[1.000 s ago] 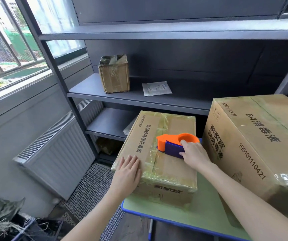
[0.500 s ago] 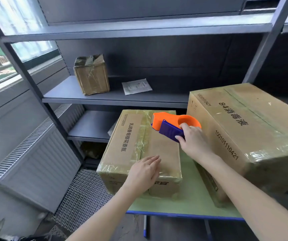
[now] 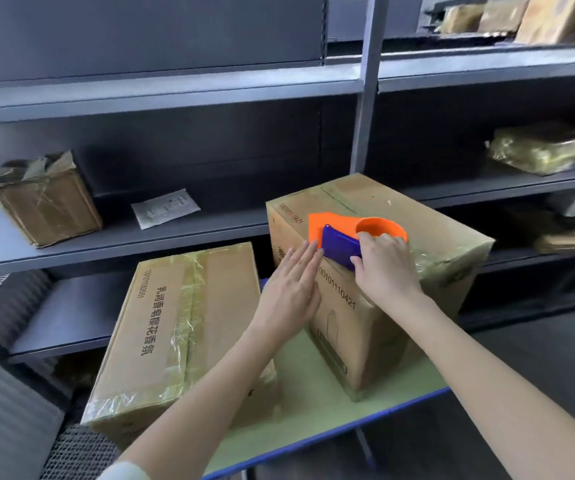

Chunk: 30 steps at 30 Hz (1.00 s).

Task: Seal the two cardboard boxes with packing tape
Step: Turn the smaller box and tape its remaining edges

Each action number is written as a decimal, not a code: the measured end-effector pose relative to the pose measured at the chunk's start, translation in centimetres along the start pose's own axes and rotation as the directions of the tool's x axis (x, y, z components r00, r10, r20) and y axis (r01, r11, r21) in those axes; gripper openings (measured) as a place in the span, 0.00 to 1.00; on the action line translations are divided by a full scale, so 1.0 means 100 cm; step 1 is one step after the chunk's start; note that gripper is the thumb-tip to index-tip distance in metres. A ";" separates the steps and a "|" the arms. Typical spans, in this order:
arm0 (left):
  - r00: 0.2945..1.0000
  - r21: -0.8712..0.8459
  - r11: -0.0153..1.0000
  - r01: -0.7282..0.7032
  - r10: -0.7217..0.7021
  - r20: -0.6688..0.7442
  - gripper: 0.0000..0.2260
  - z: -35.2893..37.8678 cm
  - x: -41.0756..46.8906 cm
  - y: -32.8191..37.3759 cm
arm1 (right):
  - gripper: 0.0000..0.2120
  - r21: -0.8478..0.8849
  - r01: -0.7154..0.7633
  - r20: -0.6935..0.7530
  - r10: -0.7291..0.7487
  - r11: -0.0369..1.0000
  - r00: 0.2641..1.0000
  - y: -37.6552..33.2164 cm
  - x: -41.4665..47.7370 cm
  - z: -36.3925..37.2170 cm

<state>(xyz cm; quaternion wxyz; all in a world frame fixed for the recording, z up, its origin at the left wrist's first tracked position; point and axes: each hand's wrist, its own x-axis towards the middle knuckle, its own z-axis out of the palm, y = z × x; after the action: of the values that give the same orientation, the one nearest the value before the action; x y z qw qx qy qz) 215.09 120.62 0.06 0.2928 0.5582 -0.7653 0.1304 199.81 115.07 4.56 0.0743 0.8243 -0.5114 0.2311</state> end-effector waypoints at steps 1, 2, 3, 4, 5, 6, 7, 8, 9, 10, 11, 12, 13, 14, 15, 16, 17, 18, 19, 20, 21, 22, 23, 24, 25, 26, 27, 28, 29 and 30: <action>1.000 0.005 1.000 -0.005 0.005 0.015 0.23 0.004 0.003 0.000 | 0.10 -0.029 -0.022 0.001 0.022 0.999 1.000 0.006 0.000 -0.002; 0.999 0.013 1.000 -0.007 0.007 0.037 0.23 0.008 0.005 0.000 | 0.11 -0.046 -0.040 0.003 0.040 0.998 0.999 0.010 -0.001 -0.003; 0.998 0.027 1.000 -0.009 0.007 0.070 0.23 0.012 0.006 -0.001 | 0.11 -0.055 -0.051 0.007 0.051 0.997 0.999 0.013 -0.001 -0.004; 0.994 0.049 0.999 -0.011 0.006 0.108 0.24 0.015 0.007 -0.002 | 0.11 -0.064 -0.053 0.012 0.054 0.997 0.998 0.015 -0.001 -0.004; 0.990 0.070 0.997 -0.011 0.002 0.140 0.24 0.018 0.007 -0.003 | 0.12 -0.077 -0.056 0.020 0.057 0.995 0.998 0.016 -0.001 -0.004; 0.987 0.083 0.997 -0.011 -0.003 0.161 0.24 0.019 0.007 -0.004 | 0.12 -0.098 -0.062 0.026 0.065 0.993 0.998 0.015 0.000 -0.005; 0.985 0.090 0.996 -0.010 -0.006 0.174 0.24 0.020 0.007 -0.005 | 0.12 -0.130 -0.072 0.027 0.077 0.989 0.997 0.015 0.001 -0.006; 0.983 0.092 0.996 -0.006 -0.011 0.182 0.24 0.020 0.006 -0.006 | 0.13 -0.176 -0.081 0.025 0.087 0.981 0.996 0.014 0.001 -0.006; 0.983 0.093 0.996 0.001 -0.019 0.184 0.24 0.019 0.005 -0.007 | 0.13 -0.222 -0.086 0.023 0.094 0.971 0.995 0.012 0.001 -0.006; 0.982 0.098 0.995 0.012 -0.030 0.187 0.24 0.018 0.004 -0.008 | 0.14 -0.251 -0.089 0.021 0.097 0.964 0.995 0.011 0.001 -0.005; 0.981 0.107 0.994 0.026 -0.046 0.190 0.23 0.017 0.001 -0.012 | 0.15 -0.264 -0.088 0.022 0.097 0.961 0.995 0.008 0.001 -0.005; 0.979 0.118 0.992 0.042 -0.064 0.192 0.23 0.017 -0.002 -0.016 | 0.17 -0.262 -0.084 0.020 0.093 0.961 0.995 0.004 0.001 -0.004; 0.977 0.127 0.990 0.063 -0.087 0.193 0.23 0.015 -0.007 -0.022 | 0.20 -0.255 -0.080 0.017 0.087 0.964 0.996 -0.001 0.000 -0.004; 0.974 0.134 0.987 0.089 -0.114 0.195 0.22 0.013 -0.014 -0.028 | 0.24 -0.251 -0.074 0.013 0.080 0.965 0.997 -0.007 0.000 -0.002; 0.970 0.140 0.983 0.120 -0.146 0.192 0.22 0.010 -0.022 -0.035 | 0.28 -0.255 -0.066 0.009 0.071 0.965 0.997 -0.014 0.001 -0.001; 0.967 0.139 0.978 0.154 -0.178 0.182 0.22 0.006 -0.031 -0.042 | 0.30 -0.262 -0.056 -0.002 0.057 0.963 0.998 -0.021 0.001 0.000; 0.963 0.134 0.973 0.189 -0.210 0.167 0.21 0.002 -0.042 -0.049 | 0.31 -0.267 -0.044 -0.019 0.040 0.963 0.999 -0.029 0.000 0.001; 0.958 0.128 0.966 0.226 -0.244 0.152 0.21 -0.003 -0.054 -0.055 | 0.30 -0.262 -0.025 -0.046 0.014 0.965 0.999 -0.037 0.000 0.003; 0.950 0.123 0.957 0.265 -0.281 0.138 0.21 -0.008 -0.066 -0.061 | 0.29 -0.247 0.007 -0.081 -0.027 0.969 0.996 -0.046 0.001 0.005; 0.940 0.122 0.945 0.304 -0.318 0.125 0.20 -0.014 -0.078 -0.068 | 0.29 -0.225 0.053 -0.121 -0.082 0.973 0.989 -0.056 0.001 0.008; 0.926 0.133 0.930 0.344 -0.359 0.115 0.20 -0.019 -0.089 -0.074 | 0.28 -0.193 0.113 -0.156 -0.144 0.975 0.977 -0.066 0.002 0.012; 0.908 0.151 0.910 0.386 -0.404 0.110 0.20 -0.025 -0.101 -0.081 | 0.27 -0.149 0.184 -0.181 -0.210 0.972 0.961 -0.078 0.002 0.018; 0.886 0.171 0.887 0.430 -0.450 0.107 0.20 -0.030 -0.112 -0.087 | 0.26 -0.085 0.253 -0.181 -0.264 0.964 0.947 -0.090 0.001 0.026; 0.860 0.185 0.861 0.474 -0.498 0.109 0.20 -0.035 -0.124 -0.093 | 0.25 0.008 0.304 -0.131 -0.301 0.953 0.945 -0.103 -0.001 0.035; 0.831 0.195 0.833 0.518 -0.544 0.114 0.20 -0.041 -0.136 -0.099 | 0.25 0.118 0.331 -0.031 -0.329 0.936 0.944 -0.117 -0.005 0.045; 0.801 0.207 0.804 0.557 -0.586 0.122 0.21 -0.046 -0.147 -0.104 | 0.26 0.211 0.338 0.105 -0.365 0.917 0.925 -0.129 -0.010 0.056; 0.771 0.224 0.776 0.589 -0.623 0.131 0.21 -0.051 -0.159 -0.108 | 0.27 0.271 0.341 0.238 -0.406 0.900 0.882 -0.140 -0.018 0.070; 0.742 0.243 0.749 0.617 -0.656 0.137 0.21 -0.055 -0.170 -0.112 | 0.28 0.302 0.347 0.353 -0.442 0.888 0.825 -0.148 -0.027 0.085; 0.715 0.261 0.722 0.641 -0.685 0.139 0.21 -0.060 -0.181 -0.116 | 0.29 0.321 0.347 0.456 -0.465 0.881 0.759 -0.156 -0.036 0.099; 0.687 0.284 0.694 0.661 -0.713 0.143 0.21 -0.064 -0.192 -0.120 | 0.31 0.338 0.342 0.535 -0.477 0.877 0.697 -0.163 -0.045 0.111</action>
<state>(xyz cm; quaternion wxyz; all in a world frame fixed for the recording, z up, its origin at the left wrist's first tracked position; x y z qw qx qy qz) 232.16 134.83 -7.84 0.1643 0.8441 -0.5100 0.0214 215.81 122.29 -5.46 -0.1311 0.9502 -0.2825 -0.0130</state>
